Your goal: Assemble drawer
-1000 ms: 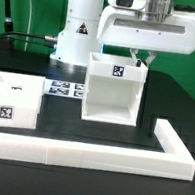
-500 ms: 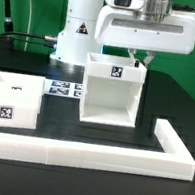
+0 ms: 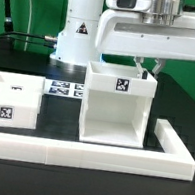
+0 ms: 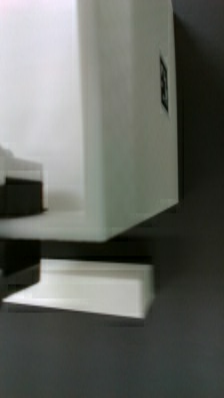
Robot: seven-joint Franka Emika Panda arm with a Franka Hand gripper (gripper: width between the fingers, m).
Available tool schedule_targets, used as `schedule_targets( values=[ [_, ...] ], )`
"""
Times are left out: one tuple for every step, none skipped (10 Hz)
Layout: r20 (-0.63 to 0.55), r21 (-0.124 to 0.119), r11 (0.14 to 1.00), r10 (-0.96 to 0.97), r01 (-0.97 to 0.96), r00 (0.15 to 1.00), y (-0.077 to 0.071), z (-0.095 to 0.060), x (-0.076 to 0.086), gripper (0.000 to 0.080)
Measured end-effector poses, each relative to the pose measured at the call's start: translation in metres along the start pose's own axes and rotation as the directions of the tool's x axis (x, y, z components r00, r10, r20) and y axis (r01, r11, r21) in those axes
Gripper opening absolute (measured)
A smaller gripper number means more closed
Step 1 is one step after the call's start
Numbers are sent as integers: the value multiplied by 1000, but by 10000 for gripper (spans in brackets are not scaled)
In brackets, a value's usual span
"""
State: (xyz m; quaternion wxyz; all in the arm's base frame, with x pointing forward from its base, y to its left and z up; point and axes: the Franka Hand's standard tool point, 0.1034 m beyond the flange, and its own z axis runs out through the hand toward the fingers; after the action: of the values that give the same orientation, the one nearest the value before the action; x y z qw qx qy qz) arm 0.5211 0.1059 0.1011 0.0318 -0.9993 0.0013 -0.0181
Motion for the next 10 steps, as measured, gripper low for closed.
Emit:
schedule_targets(
  values=[
    [-11, 1, 1000, -4, 4, 1000, 2, 0, 12, 38],
    [-21, 2, 1000, -5, 5, 1000, 5, 0, 22, 38],
    [-33, 3, 1000, -1, 2, 999, 7, 0, 33, 38],
    [-40, 4, 1000, 2, -2, 999, 8, 0, 39, 38],
    [-41, 4, 1000, 5, -5, 999, 8, 0, 40, 38],
    [-41, 4, 1000, 7, -7, 999, 8, 0, 40, 38],
    [-42, 5, 1000, 23, -23, 999, 7, 0, 40, 38],
    [-42, 12, 997, 82, -82, 996, 6, -1, 40, 38],
    [-42, 21, 987, 158, -157, 987, 5, -1, 41, 38],
    [-42, 26, 976, 219, -218, 975, 4, -2, 41, 38]
  ],
)
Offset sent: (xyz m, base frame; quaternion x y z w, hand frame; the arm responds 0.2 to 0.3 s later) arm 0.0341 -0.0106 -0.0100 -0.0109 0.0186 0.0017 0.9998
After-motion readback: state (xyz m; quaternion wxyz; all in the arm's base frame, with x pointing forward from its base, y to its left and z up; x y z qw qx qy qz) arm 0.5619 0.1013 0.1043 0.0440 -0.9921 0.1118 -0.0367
